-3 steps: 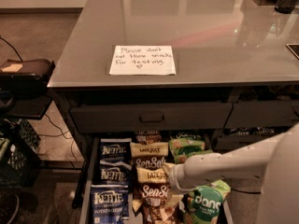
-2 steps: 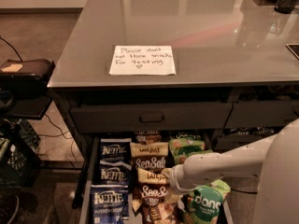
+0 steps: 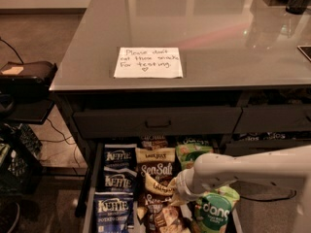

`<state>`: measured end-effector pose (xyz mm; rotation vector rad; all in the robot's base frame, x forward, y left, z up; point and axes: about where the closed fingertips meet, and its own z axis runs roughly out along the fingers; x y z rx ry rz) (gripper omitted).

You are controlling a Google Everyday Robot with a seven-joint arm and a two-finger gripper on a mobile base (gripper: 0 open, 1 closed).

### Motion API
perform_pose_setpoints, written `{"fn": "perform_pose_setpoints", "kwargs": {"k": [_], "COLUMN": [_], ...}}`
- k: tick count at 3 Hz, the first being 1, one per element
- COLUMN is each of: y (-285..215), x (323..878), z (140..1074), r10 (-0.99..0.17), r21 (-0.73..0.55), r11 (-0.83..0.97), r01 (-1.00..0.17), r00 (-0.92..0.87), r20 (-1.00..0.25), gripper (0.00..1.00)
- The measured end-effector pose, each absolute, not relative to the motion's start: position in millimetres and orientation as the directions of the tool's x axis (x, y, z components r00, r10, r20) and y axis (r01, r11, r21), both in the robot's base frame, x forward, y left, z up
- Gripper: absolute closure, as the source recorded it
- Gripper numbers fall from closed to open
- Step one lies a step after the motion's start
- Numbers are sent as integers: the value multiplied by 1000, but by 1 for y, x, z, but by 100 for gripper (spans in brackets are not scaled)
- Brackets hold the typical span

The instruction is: Pick brown chip bag from middle drawer and place on counter

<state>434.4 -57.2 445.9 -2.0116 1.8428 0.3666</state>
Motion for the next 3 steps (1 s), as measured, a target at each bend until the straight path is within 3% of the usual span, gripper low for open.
{"fn": "perform_pose_setpoints", "kwargs": {"k": [1, 3], "y": [-57, -59], "x": [431, 424], "z": [477, 546], "r10": [-855, -828], "r21": [-50, 13], "r11": [-61, -47], "r01": [-997, -999], "r00": [78, 31], "r20": [-513, -559], "gripper": [100, 100]}}
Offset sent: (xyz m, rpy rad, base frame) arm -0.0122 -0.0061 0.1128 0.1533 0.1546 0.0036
